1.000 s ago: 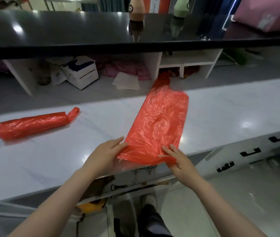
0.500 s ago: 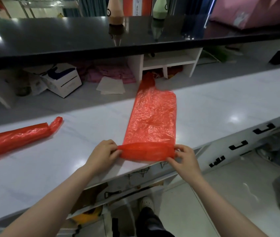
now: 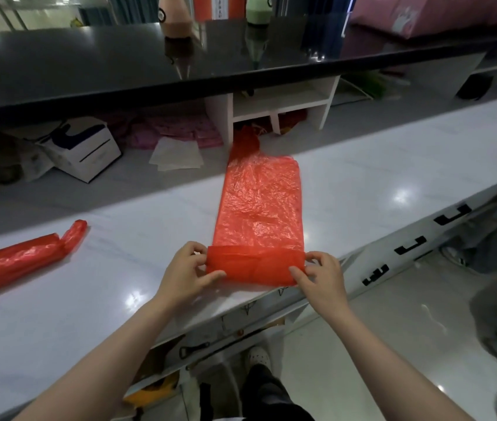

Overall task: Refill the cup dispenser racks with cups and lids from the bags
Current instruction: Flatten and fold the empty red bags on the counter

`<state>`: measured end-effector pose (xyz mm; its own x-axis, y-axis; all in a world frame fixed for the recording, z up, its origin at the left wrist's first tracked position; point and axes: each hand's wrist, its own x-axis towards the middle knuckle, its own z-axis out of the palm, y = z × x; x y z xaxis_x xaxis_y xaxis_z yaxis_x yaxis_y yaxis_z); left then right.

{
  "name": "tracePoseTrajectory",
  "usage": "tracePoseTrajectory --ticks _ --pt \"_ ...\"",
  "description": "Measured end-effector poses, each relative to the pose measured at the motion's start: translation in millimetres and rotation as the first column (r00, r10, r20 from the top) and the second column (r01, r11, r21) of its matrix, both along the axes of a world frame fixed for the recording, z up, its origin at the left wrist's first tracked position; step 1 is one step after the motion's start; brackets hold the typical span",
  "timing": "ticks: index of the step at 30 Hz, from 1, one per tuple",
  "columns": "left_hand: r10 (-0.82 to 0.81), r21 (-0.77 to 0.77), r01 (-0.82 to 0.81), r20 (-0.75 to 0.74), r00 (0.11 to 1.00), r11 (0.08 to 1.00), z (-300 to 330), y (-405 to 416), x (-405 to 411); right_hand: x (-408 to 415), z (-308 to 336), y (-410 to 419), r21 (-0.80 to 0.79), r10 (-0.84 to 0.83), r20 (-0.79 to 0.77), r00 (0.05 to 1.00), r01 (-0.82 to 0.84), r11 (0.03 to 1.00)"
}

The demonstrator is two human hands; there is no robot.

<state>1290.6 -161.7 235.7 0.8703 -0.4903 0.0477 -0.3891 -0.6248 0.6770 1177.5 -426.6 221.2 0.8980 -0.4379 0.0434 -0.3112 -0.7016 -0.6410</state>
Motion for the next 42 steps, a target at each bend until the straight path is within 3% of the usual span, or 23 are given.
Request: tracePoseTrajectory --ticks 9,13,16,18,19,21,23,24,27,29,32,36,39,42 --pt "0.094 0.343 -0.104 0.045 0.995 0.933 5 -29 3 -6 -1 -1 -0.209 -0.084 -0.069 0.994 0.068 0.975" --pt "0.122 0.391 -0.153 0.104 0.987 0.907 9 -36 -2 -6 -1 -1 -0.213 -0.097 -0.080 0.992 0.078 0.974" --pt "0.126 0.238 -0.192 0.266 0.956 0.952 10 -37 -9 -5 0 -1 -0.196 -0.096 -0.085 0.992 0.078 0.977" --pt "-0.078 0.148 0.010 0.462 0.883 0.989 13 -37 -11 -5 2 -1 -0.195 -0.093 -0.101 0.991 0.072 0.978" --pt "-0.253 0.216 0.160 0.525 0.812 0.963 12 -36 -8 -5 3 0 -0.206 -0.099 -0.116 0.988 0.073 0.976" --pt "-0.502 0.415 0.338 0.394 0.770 0.845 12 -35 -9 -6 5 1 -0.256 -0.121 -0.097 0.988 0.093 0.962" --pt "-0.499 0.482 0.356 0.208 0.841 0.801 3 -32 -11 -7 6 3 -0.314 -0.058 -0.001 0.998 0.054 0.948" --pt "-0.474 0.486 0.340 0.183 0.861 0.805 -3 -29 -12 -9 7 2 -0.355 0.047 0.021 0.999 -0.036 0.934" --pt "-0.444 0.438 0.333 0.179 0.878 0.835 -10 -27 -14 -13 8 -1 -0.513 0.394 -0.144 0.908 -0.409 0.755" --pt "-0.437 0.407 0.341 0.170 0.883 0.847 -8 -26 -11 -17 4 -4 -0.482 0.419 -0.260 0.870 -0.493 0.725" --pt "-0.373 0.325 0.309 0.156 0.915 0.894 -7 -23 -10 -21 0 -8 -0.353 0.360 -0.070 0.930 -0.361 0.863" --pt "-0.203 0.098 0.189 0.161 0.966 0.977 -4 -19 -17 -19 5 -11 -0.156 0.234 0.070 0.970 -0.221 0.963" --pt "-0.027 -0.101 0.028 0.004 1.000 0.994 0 -23 -15 -14 11 -10 -0.012 0.078 0.123 0.989 -0.077 0.997" --pt "0.112 -0.248 -0.152 -0.168 0.979 0.957 2 -29 -14 -5 14 -9 0.076 -0.031 0.093 0.995 0.024 0.997"
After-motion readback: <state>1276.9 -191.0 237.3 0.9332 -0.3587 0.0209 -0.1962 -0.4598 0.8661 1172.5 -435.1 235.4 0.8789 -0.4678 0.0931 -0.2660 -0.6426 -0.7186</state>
